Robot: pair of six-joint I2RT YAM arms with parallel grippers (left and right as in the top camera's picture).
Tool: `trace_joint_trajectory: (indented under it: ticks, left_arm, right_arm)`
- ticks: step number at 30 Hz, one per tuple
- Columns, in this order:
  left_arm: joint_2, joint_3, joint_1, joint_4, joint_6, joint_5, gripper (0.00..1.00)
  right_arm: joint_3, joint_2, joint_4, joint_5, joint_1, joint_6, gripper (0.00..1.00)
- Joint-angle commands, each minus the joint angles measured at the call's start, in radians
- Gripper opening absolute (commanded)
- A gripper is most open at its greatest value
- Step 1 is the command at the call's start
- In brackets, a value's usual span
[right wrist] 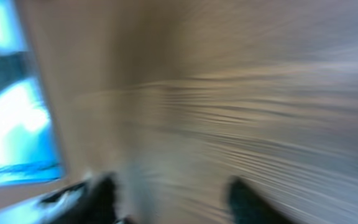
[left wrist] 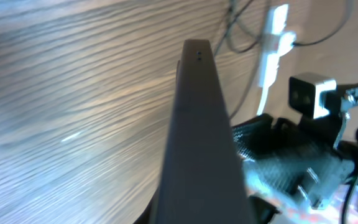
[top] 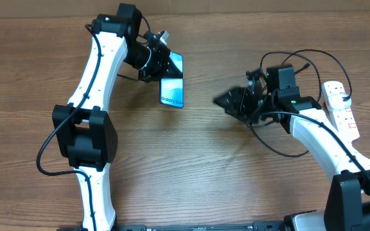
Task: Plug charger to phone and switch on socket
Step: 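Release the phone with the right gripper and move it toward the cable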
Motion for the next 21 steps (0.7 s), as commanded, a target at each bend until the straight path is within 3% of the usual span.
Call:
trace_joint_trajectory:
  ticks: [1, 7, 12, 18, 21]
  left_arm:
    - [-0.036, 0.020, -0.005, -0.021, 0.068, -0.045, 0.04]
    - [-0.036, 0.020, -0.005, -0.027, 0.068, -0.045, 0.04]
    - [-0.036, 0.020, -0.005, -0.044, 0.068, -0.044, 0.04]
    - [-0.036, 0.020, -0.005, -0.055, 0.067, -0.044, 0.04]
    - [-0.036, 0.020, -0.005, -0.050, 0.068, -0.045, 0.04]
  right_arm:
    - [0.000, 0.003, -0.070, 0.319, -0.005, -0.065, 0.05]
    - [0.000, 0.003, -0.180, 0.586, -0.005, -0.063, 0.04]
    - [-0.001, 0.003, -0.308, 0.903, -0.005, 0.063, 0.04]
    - [-0.029, 0.003, -0.321, 0.893, -0.004, 0.079, 0.04]
    - [-0.047, 0.003, -0.243, 0.887, -0.004, 0.078, 0.04]
